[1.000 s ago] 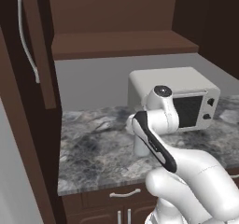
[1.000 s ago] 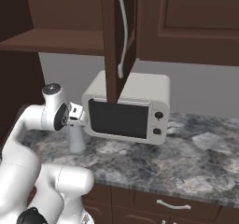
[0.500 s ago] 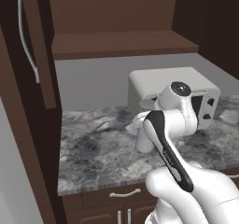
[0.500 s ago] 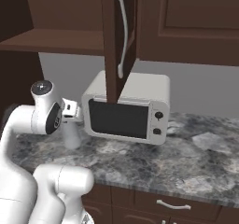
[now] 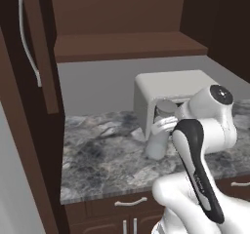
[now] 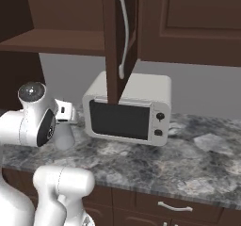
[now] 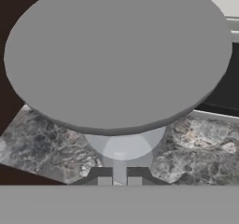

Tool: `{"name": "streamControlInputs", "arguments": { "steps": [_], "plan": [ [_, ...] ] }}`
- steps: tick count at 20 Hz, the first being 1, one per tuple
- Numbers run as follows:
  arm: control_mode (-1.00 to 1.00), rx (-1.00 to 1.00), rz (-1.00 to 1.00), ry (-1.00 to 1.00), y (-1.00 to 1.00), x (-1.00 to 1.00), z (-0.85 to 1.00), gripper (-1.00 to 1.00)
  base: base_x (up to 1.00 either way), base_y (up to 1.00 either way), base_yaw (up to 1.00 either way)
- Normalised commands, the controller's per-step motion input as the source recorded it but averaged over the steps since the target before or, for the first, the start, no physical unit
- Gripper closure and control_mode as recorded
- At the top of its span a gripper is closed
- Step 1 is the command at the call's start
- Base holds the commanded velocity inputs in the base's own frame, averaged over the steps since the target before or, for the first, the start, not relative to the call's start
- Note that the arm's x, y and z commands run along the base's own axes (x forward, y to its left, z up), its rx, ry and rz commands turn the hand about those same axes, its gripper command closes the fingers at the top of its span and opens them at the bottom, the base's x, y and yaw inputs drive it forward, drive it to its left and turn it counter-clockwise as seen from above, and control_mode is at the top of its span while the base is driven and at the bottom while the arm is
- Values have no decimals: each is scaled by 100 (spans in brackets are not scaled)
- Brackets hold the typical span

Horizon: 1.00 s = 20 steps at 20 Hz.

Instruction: There is a tray on the dining counter. Grab the cup, mug, and pitcher and place them on the tray. The pitcher may be placed next to the tray if it cannot fit the tray.

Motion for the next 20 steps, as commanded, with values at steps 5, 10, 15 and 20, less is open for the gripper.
{"name": "streamControlInputs", "arguments": {
  "steps": [5,10,15,20],
  "plan": [
    [-100,1,0,3,0,-24,66,100,0,0,0],
    [-100,0,0,8,0,-19,55,100,0,0,0],
    [-100,0,0,6,0,-26,32,100,0,0,0],
    [100,0,0,0,0,-23,5,100,-7,0,0]
  ]
}}
